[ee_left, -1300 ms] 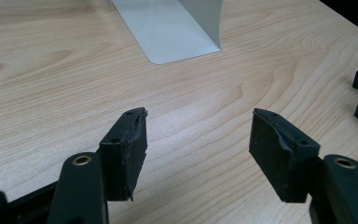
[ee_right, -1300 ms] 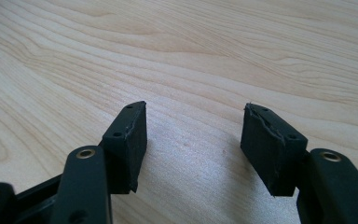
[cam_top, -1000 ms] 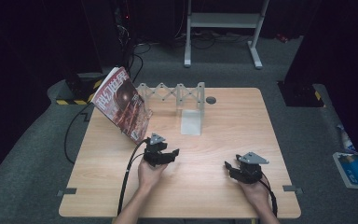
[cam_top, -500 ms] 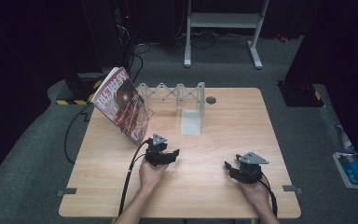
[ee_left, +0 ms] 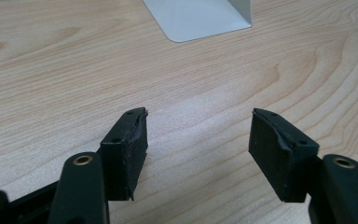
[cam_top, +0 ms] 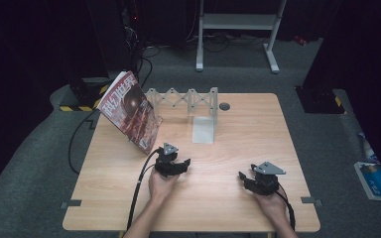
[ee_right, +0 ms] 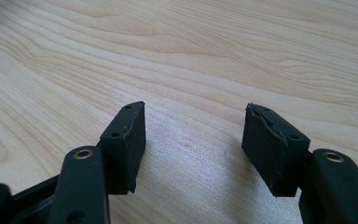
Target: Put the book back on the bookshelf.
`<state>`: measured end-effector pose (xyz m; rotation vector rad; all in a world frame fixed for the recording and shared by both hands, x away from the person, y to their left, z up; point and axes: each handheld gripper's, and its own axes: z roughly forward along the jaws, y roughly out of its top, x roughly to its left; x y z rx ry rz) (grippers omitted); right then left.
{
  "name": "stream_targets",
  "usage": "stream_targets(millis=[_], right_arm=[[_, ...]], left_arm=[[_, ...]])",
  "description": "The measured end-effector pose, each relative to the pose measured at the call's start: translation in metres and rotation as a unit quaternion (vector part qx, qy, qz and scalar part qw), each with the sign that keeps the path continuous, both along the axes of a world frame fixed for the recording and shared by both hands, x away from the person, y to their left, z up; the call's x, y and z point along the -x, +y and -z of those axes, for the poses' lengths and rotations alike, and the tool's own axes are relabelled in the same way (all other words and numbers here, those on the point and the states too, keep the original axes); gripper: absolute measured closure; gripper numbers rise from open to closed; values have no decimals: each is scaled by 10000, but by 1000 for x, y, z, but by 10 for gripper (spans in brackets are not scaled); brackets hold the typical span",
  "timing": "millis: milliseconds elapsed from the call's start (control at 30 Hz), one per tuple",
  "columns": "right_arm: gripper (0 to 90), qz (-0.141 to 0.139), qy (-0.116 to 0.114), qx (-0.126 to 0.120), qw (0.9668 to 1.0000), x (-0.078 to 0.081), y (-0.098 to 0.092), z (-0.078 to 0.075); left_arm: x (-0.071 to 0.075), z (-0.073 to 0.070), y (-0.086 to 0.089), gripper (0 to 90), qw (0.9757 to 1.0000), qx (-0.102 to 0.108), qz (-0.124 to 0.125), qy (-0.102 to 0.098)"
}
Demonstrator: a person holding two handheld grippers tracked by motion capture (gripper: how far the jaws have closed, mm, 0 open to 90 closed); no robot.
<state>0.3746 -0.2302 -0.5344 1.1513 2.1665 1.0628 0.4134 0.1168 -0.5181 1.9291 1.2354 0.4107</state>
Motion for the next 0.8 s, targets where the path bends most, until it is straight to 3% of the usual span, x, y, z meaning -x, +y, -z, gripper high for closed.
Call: stream_targets(millis=[500, 800], right_arm=[[394, 4, 1, 3, 10000, 0, 0, 0], [394, 4, 1, 4, 10000, 0, 0, 0]], left_arm=[[-2, 6, -3, 373, 9999, -131, -54, 14], [0, 8, -6, 370, 9995, -290, -59, -138]])
